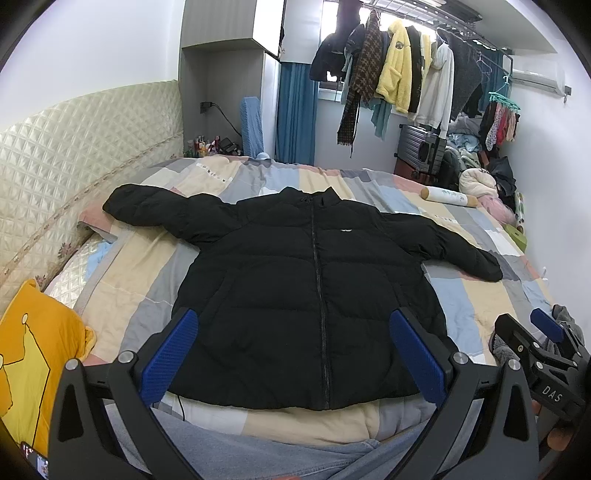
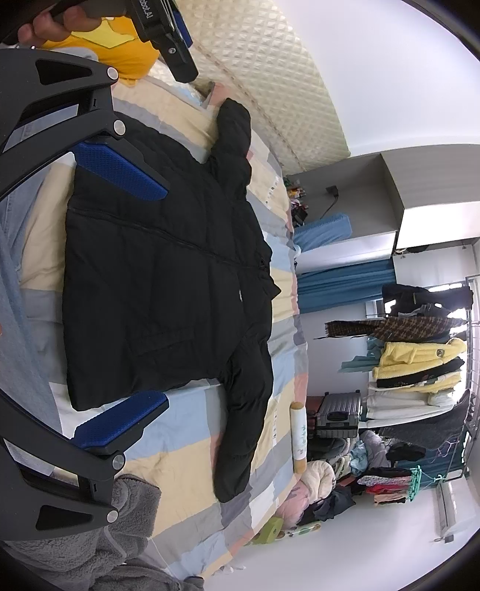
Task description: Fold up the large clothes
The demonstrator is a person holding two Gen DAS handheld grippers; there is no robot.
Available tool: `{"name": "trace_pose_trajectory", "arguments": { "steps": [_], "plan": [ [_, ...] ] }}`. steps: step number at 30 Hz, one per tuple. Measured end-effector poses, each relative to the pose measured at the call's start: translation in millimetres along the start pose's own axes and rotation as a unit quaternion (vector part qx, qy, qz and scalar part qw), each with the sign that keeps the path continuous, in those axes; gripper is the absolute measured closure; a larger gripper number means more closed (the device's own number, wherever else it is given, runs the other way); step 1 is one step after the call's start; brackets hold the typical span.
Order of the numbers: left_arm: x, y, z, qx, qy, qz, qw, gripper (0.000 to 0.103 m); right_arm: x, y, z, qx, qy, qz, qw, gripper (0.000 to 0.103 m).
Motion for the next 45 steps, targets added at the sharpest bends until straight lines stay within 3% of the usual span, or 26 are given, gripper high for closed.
{"name": "trace_pose_trajectory", "arguments": {
  "steps": [10, 19, 22, 29, 38, 45],
  "plan": [
    [-1.5, -8.7, -22.4, -0.011, -0.009, 0.002, 0.9999, 0.000, -3.5, -6.7, -10.2, -0.007, -0.003, 0.000, 1.000, 0.000],
    [-19.2, -12.8, -73.5, -0.034, -0.043, 0.025, 0.9982, 0.000, -22.5, -32.1, -53.7, -0.025, -0.033, 0.014, 0.999, 0.000],
    [-36.4, -5.1, -82.0, -0.039, -0.058, 0.011, 0.9975, 0.000, -36.3, -47.2, -62.0, -0.036, -0.039, 0.022, 0.998, 0.000],
    [-84.0, 15.2, -67.1, -0.030, -0.049, -0.005, 0.9983, 0.000, -68.3, -83.0, -77.4, -0.045, -0.043, 0.060, 0.996, 0.000],
    [-116.8, 15.4, -57.0, -0.041, -0.066, 0.034, 0.9964, 0.000, -123.1, -154.5, -109.7, -0.076, -0.094, 0.066, 0.990, 0.000],
    [-148.2, 21.5, -49.0, -0.037, -0.052, 0.043, 0.9970, 0.000, -203.0, -236.6, -107.7, -0.131, -0.054, 0.078, 0.987, 0.000]
  ]
}}
Point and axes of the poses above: each gripper's, at about its wrist camera, not at the fingertips, and x roughly against the way its jaws point, y to its left, z to its underside, the point moved 5 cm from there along -x, roughly the way its jaws point, and after that the axes turned 4 degrees about z, right-handed, at the moved point
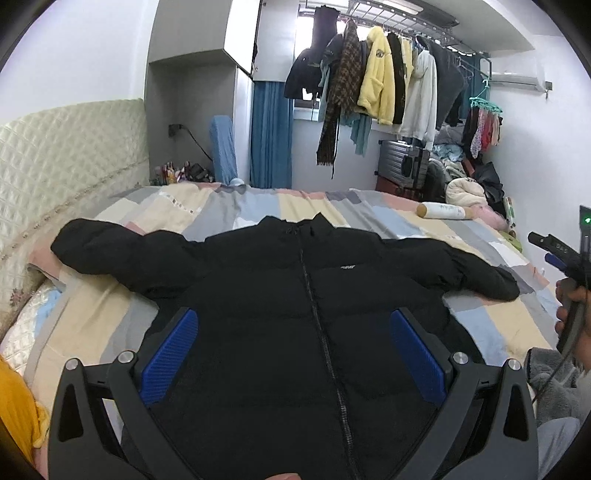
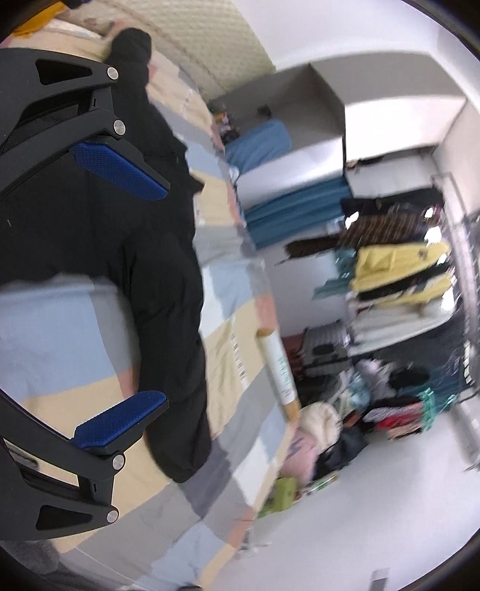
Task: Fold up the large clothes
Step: 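Grasp the cuff of the jacket sleeve nearest the right tool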
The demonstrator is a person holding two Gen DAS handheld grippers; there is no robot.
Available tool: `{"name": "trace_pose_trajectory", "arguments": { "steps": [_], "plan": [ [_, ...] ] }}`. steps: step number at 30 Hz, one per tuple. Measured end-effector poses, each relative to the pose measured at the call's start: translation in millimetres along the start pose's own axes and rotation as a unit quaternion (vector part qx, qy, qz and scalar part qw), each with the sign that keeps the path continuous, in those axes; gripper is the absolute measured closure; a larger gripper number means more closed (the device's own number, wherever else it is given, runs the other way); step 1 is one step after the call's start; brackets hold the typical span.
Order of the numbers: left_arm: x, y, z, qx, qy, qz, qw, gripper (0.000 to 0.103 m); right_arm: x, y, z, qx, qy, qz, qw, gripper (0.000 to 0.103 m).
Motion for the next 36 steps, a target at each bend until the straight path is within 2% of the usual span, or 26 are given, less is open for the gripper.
{"name": "trace_pose_trajectory", "arguments": {
  "steps": [4, 8, 15, 18, 22, 24, 26, 29, 31, 32, 34, 36],
  "plan": [
    [-17.0, 13.1, 5.4, 0.019, 0.006, -0.004, 0.9998, 0.000, -47.1, -45.8, 5.9, -0.053, 0.019, -0.002, 0.998, 0.000],
    [-33.1, 20.2, 14.6, 0.017, 0.014, -0.014, 0.9997, 0.000, -85.2, -91.2, 16.8, -0.119, 0.044, -0.009, 0.992, 0.000],
    [-67.0, 24.3, 31.1, 0.047, 0.061, 0.001, 0.9970, 0.000, -138.0, -183.6, 45.3, -0.254, 0.088, 0.015, 0.963, 0.011],
    [-79.0, 19.8, 35.9, 0.045, 0.074, -0.002, 0.9962, 0.000, -154.0, -207.6, 54.0, -0.293, 0.083, 0.021, 0.952, 0.011],
    [-93.0, 19.1, 43.4, 0.056, 0.094, -0.005, 0.9940, 0.000, -172.7, -241.6, 71.2, -0.372, 0.065, 0.059, 0.924, 0.015],
    [-98.5, 21.0, 46.1, 0.065, 0.101, -0.007, 0.9927, 0.000, -179.1, -251.8, 75.1, -0.381, 0.053, 0.074, 0.920, 0.019],
    [-104.0, 25.0, 48.1, 0.068, 0.103, -0.013, 0.9923, 0.000, -186.2, -256.4, 72.8, -0.382, 0.032, 0.073, 0.921, 0.020],
    [-110.7, 28.9, 50.0, 0.073, 0.103, -0.022, 0.9918, 0.000, -197.7, -257.0, 59.4, -0.374, 0.008, 0.045, 0.926, 0.024],
    [-115.5, 31.3, 50.1, 0.076, 0.100, -0.027, 0.9918, 0.000, -207.8, -258.5, 47.2, -0.370, -0.003, 0.023, 0.929, 0.038],
    [-116.9, 31.6, 50.3, 0.076, 0.099, -0.030, 0.9918, 0.000, -212.8, -258.8, 40.7, -0.364, -0.011, 0.009, 0.931, 0.038],
    [-121.2, 32.3, 51.5, 0.072, 0.100, -0.037, 0.9918, 0.000, -218.4, -253.7, 22.4, -0.320, -0.026, 0.010, 0.947, 0.039],
    [-125.6, 33.9, 53.9, 0.068, 0.103, -0.041, 0.9915, 0.000, -225.8, -250.7, 8.8, -0.295, -0.036, 0.019, 0.955, 0.039]
  ]
}}
Point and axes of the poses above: each gripper's, at about its wrist camera, not at the fingertips, and x roughly against the way its jaws point, y to its left, z to its underside, the point moved 5 cm from there along -x, roughly the way its jaws point, and after that the axes turned 4 degrees about z, right-handed, at the moved point
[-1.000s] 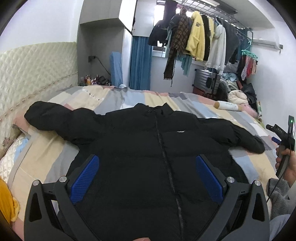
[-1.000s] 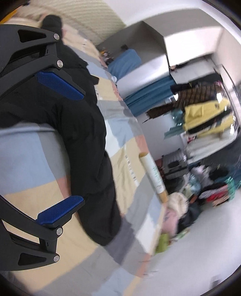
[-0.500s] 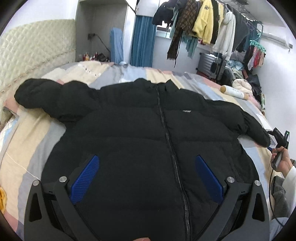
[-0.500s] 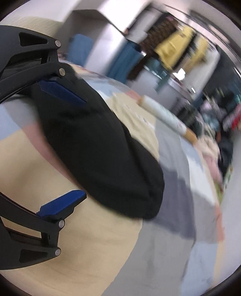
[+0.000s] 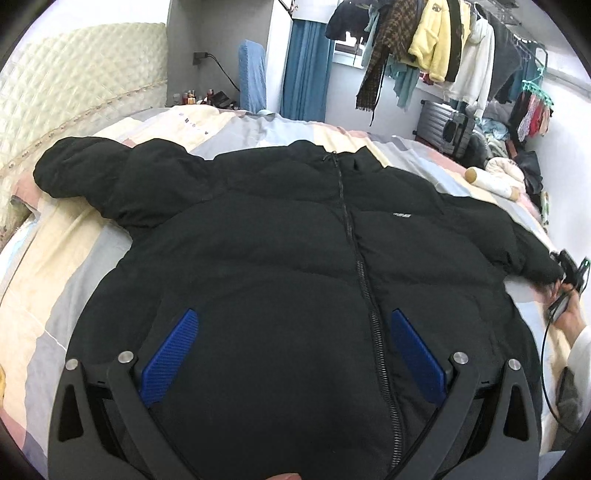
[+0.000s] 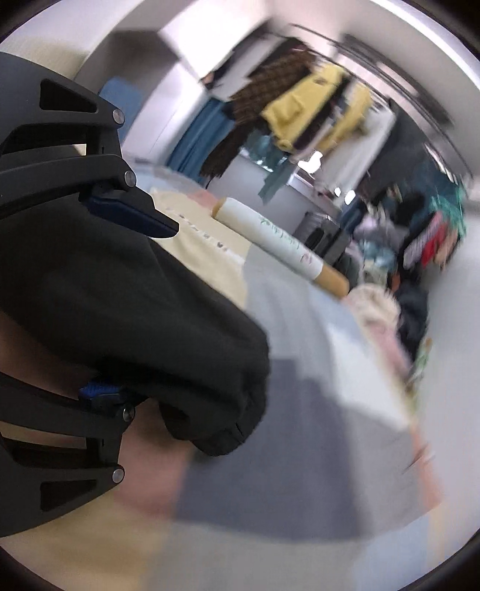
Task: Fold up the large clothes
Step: 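Grasp the cuff of the jacket sleeve nearest the right tool, then lift the held sleeve with the right tool and swing it over the jacket body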
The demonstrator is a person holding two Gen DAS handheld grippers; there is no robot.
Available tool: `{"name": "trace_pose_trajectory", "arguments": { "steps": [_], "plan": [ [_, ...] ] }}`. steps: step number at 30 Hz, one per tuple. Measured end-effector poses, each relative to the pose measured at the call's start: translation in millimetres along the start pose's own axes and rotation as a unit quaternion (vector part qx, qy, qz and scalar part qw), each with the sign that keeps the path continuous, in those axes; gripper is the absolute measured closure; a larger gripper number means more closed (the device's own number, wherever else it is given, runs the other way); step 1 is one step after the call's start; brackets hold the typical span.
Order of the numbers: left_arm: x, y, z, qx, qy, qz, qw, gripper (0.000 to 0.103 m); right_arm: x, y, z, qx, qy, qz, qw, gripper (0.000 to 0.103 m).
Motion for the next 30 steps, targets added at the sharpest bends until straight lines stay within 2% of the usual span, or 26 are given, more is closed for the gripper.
{"name": "trace_pose_trajectory", "arguments": {
  "steps": [2, 3, 4, 6, 7, 11, 15, 19, 24, 30],
  "plan": [
    [-5.3, 3.1, -0.1, 0.000, 0.003, -0.005, 1.0000, 0.000, -9.5, 8.1, -6.8, 0.007, 0.007, -0.003, 1.000, 0.045],
    [-7.2, 3.7, -0.4, 0.000, 0.006, -0.006, 1.0000, 0.000, -12.1, 11.9, -10.0, 0.013, 0.010, 0.000, 1.000, 0.056],
    [-9.5, 4.3, 0.4, 0.000, 0.009, -0.007, 0.9999, 0.000, -11.9, 16.4, -13.3, 0.021, 0.013, 0.010, 1.000, 0.075],
    [-11.9, 4.5, 1.6, -0.004, 0.012, -0.008, 0.9999, 0.000, -6.9, 22.1, -22.9, 0.022, -0.005, 0.040, 0.999, 0.092],
    [-12.5, 4.5, 2.1, -0.007, 0.013, -0.009, 0.9998, 0.000, -1.0, 25.7, -25.9, 0.024, -0.014, 0.040, 0.999, 0.094],
    [-6.0, 4.7, -0.2, -0.014, 0.004, -0.007, 0.9999, 0.000, 21.1, 47.0, -42.2, 0.059, -0.036, 0.051, 0.996, 0.099],
    [4.8, 10.0, -4.9, -0.011, -0.007, 0.006, 0.9999, 0.000, 51.7, 68.1, -61.1, 0.074, -0.053, 0.046, 0.995, 0.102],
    [18.0, 16.8, -9.5, -0.009, -0.022, 0.007, 0.9997, 0.000, 79.8, 106.0, -74.5, 0.099, -0.067, 0.034, 0.992, 0.103],
    [36.9, 22.4, -13.4, -0.011, -0.044, 0.014, 0.9989, 0.000, 120.9, 180.5, -82.8, 0.132, -0.084, -0.003, 0.988, 0.102],
    [54.3, 28.5, -13.3, -0.015, -0.060, 0.014, 0.9980, 0.000, 178.1, 291.6, -60.9, 0.222, -0.090, -0.054, 0.969, 0.102]
  ]
}}
Point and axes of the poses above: each gripper's, at about its wrist camera, not at the fingertips, and x roughly against the way its jaws point, y to its left, z to its underside, the point moved 5 cm from there along -x, roughly the way its jaws point, and after that the axes turned 4 degrees about z, right-handed, at the moved point
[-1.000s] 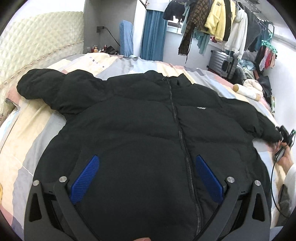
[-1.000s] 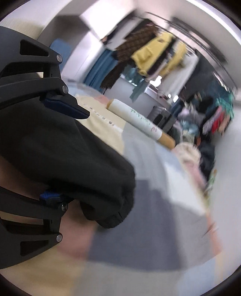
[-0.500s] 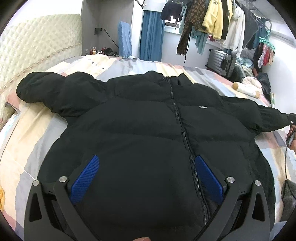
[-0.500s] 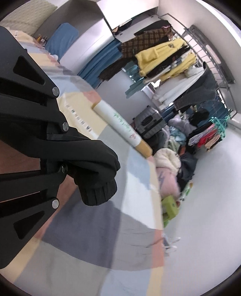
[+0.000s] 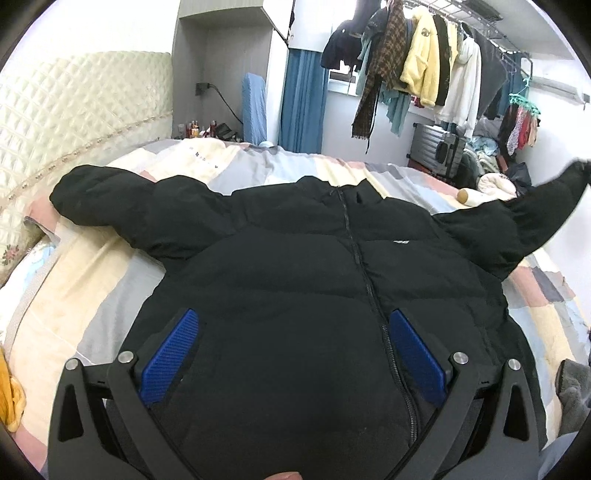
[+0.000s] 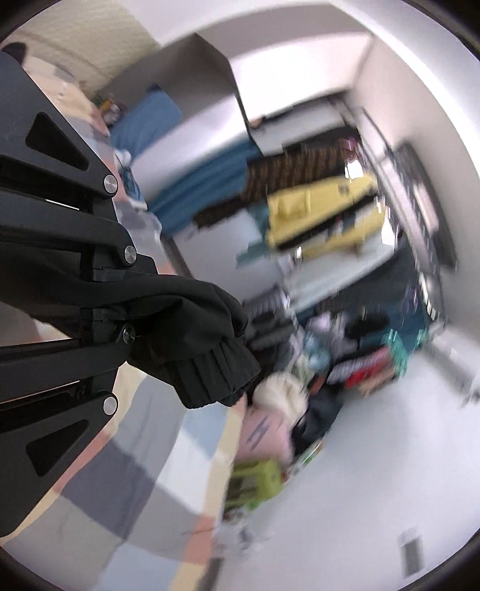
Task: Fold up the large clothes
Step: 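Lift the held sleeve with the right tool and swing it over the jacket body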
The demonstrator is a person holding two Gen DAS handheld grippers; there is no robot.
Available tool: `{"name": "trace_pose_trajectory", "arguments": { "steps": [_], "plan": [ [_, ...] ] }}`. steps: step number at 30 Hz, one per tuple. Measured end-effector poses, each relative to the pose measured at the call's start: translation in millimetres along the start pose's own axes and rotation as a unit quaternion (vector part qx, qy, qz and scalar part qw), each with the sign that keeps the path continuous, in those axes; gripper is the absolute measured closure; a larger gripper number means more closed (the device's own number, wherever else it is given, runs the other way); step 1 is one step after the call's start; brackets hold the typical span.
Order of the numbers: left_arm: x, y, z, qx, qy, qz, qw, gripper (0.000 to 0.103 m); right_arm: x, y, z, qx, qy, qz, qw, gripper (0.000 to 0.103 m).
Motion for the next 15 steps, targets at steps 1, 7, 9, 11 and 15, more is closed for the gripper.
{"name": "trace_pose_trajectory", "arguments": {
  "steps": [1, 7, 9, 11, 15],
  "plan": [
    [3.2, 1.1, -0.3, 0.001, -0.003, 0.004, 1.0000, 0.000, 5.9, 17.5, -2.9, 0.016, -0.003, -0.005, 1.000, 0.102],
    [23.0, 6.0, 1.5, -0.012, -0.027, 0.023, 0.9993, 0.000, 34.2, 132.1, 1.3, 0.081, -0.007, -0.061, 0.995, 0.102],
    [27.3, 9.9, 1.9, -0.013, -0.031, 0.023, 0.9992, 0.000, 41.8, 170.8, 12.8, 0.098, -0.006, -0.083, 0.992, 0.102],
    [29.2, 16.6, 1.3, -0.013, -0.033, 0.020, 0.9991, 0.000, 47.5, 211.1, 29.7, 0.118, 0.001, -0.107, 0.987, 0.102],
    [30.3, 32.7, -2.2, -0.001, -0.035, 0.018, 0.9992, 0.000, 50.2, 286.4, 71.5, 0.146, 0.025, -0.161, 0.976, 0.101]
  ]
}}
Point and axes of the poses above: each gripper's, at about its wrist camera, not at the fingertips, and x roughly against the way its jaws point, y to its left, z to its underside, the point moved 5 cm from there along -x, roughly the way its jaws point, and after that the axes turned 4 degrees about z, right-handed, at the moved point
